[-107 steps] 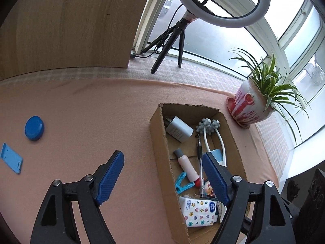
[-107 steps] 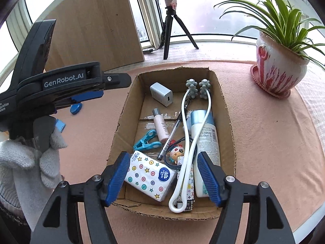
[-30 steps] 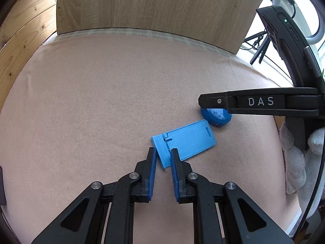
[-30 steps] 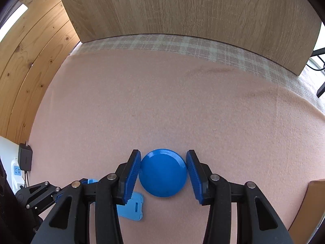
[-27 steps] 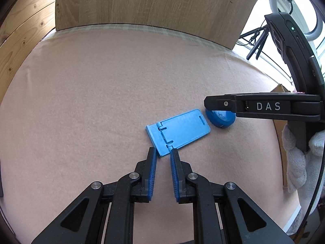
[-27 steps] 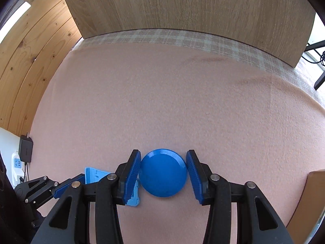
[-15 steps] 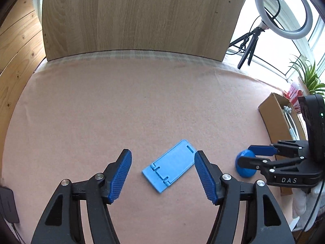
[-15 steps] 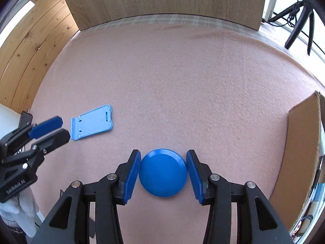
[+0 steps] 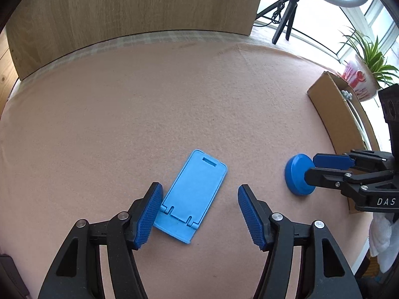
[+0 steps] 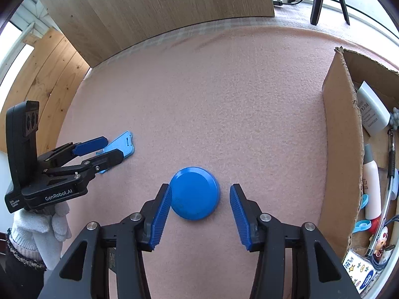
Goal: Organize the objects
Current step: 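Grasp the blue phone stand with the left tool while the right tool holds the lid, then carry the phone stand and lid over the cardboard box with both tools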
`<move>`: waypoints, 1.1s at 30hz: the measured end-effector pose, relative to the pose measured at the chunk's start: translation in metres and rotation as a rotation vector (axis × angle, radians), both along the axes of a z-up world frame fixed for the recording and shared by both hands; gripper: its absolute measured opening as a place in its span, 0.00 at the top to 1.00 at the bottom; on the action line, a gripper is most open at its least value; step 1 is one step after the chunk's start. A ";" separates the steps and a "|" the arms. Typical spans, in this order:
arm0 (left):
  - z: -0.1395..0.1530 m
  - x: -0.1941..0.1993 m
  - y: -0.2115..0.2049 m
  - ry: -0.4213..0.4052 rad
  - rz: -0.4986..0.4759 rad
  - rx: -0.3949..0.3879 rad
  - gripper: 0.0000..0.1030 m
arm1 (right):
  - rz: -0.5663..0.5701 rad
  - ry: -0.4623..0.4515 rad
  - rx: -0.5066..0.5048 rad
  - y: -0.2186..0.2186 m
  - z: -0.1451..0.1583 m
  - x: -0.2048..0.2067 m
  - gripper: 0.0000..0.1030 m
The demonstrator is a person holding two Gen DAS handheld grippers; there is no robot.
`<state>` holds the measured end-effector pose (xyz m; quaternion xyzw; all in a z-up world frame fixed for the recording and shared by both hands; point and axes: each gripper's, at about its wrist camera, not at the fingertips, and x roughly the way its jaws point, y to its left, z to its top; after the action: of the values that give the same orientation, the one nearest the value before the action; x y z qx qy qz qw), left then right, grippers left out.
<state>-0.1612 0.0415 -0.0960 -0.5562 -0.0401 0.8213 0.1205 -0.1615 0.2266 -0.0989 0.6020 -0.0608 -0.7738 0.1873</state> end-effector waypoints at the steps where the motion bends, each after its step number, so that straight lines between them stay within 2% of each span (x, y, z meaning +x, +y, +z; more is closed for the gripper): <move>1: -0.001 0.004 0.004 -0.001 0.000 -0.004 0.39 | -0.001 -0.002 0.002 -0.009 -0.004 -0.003 0.57; 4: 0.000 0.011 0.015 0.003 0.027 -0.042 0.43 | 0.009 -0.003 0.014 -0.015 -0.008 -0.006 0.57; 7: 0.000 0.014 0.024 -0.003 0.049 -0.030 0.46 | 0.026 0.005 0.039 -0.020 -0.010 -0.005 0.56; 9: -0.001 0.014 0.026 -0.002 0.070 -0.032 0.46 | 0.043 0.015 0.057 -0.026 -0.011 -0.004 0.52; 13: 0.000 0.013 0.021 -0.005 0.122 -0.028 0.62 | 0.084 0.052 0.115 -0.043 -0.013 -0.003 0.49; 21: 0.000 0.016 0.023 -0.005 0.134 -0.044 0.62 | 0.130 0.096 0.202 -0.056 -0.016 0.001 0.49; 25: -0.001 0.016 0.026 -0.005 0.139 -0.035 0.63 | 0.155 0.135 0.265 -0.061 -0.017 0.008 0.55; 31: 0.000 0.027 0.024 -0.010 0.169 0.030 0.63 | 0.130 0.132 0.226 -0.047 -0.015 0.018 0.55; 32: 0.001 0.030 0.024 -0.011 0.178 0.040 0.85 | 0.124 0.132 0.217 -0.044 -0.013 0.020 0.55; 33: 0.001 0.032 0.025 -0.014 0.188 0.048 0.86 | 0.116 0.134 0.206 -0.040 -0.011 0.022 0.55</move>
<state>-0.1292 0.0664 -0.0950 -0.5528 -0.1126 0.8238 0.0557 -0.1391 0.1867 -0.1102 0.5676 0.0665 -0.8023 0.1726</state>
